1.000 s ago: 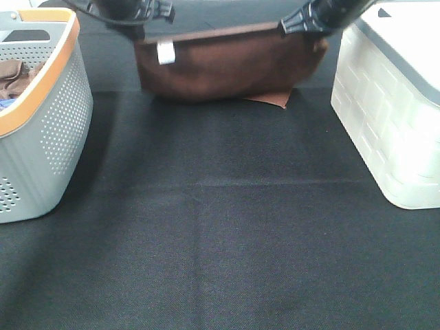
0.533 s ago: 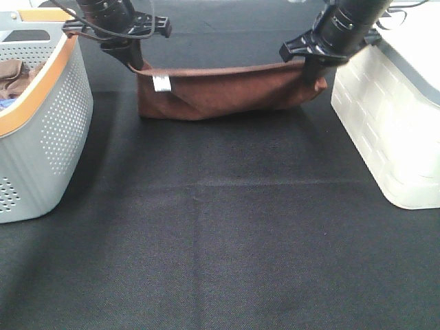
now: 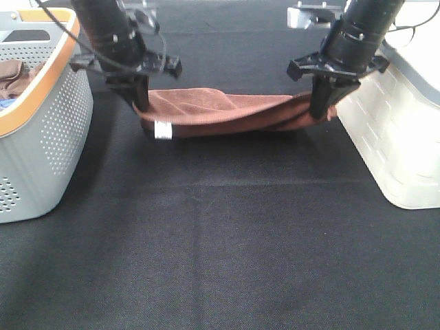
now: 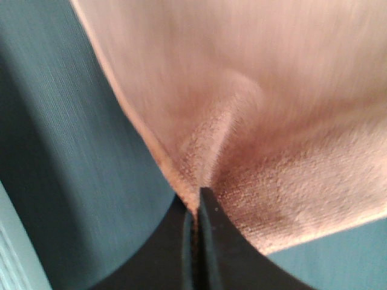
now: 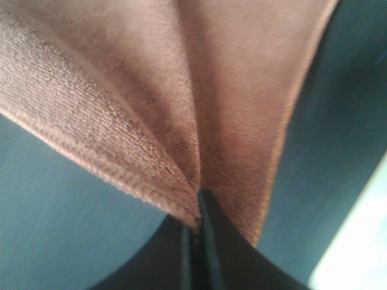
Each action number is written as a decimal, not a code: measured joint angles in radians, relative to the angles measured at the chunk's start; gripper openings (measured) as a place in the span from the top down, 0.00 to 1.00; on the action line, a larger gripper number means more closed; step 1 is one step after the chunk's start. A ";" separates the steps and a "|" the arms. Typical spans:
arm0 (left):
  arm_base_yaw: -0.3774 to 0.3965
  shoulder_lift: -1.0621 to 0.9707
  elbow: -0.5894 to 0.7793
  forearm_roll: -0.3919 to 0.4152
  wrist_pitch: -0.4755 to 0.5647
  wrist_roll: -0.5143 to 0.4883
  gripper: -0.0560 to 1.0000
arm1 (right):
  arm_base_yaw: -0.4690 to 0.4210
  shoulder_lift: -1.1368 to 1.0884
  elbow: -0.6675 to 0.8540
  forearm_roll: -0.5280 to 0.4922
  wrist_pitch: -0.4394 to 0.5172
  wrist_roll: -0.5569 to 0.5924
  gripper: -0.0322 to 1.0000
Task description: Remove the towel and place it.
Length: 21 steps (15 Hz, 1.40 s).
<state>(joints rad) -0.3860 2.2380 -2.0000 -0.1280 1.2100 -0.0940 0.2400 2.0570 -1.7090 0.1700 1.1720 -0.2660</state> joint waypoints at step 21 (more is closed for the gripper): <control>-0.124 -0.070 0.486 0.038 -0.006 0.008 0.92 | 0.000 -0.002 0.362 0.112 0.038 0.020 0.74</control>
<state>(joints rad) -0.5100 2.1680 -1.5140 -0.0900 1.2040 -0.0860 0.2400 2.0550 -1.3470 0.2820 1.2100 -0.2460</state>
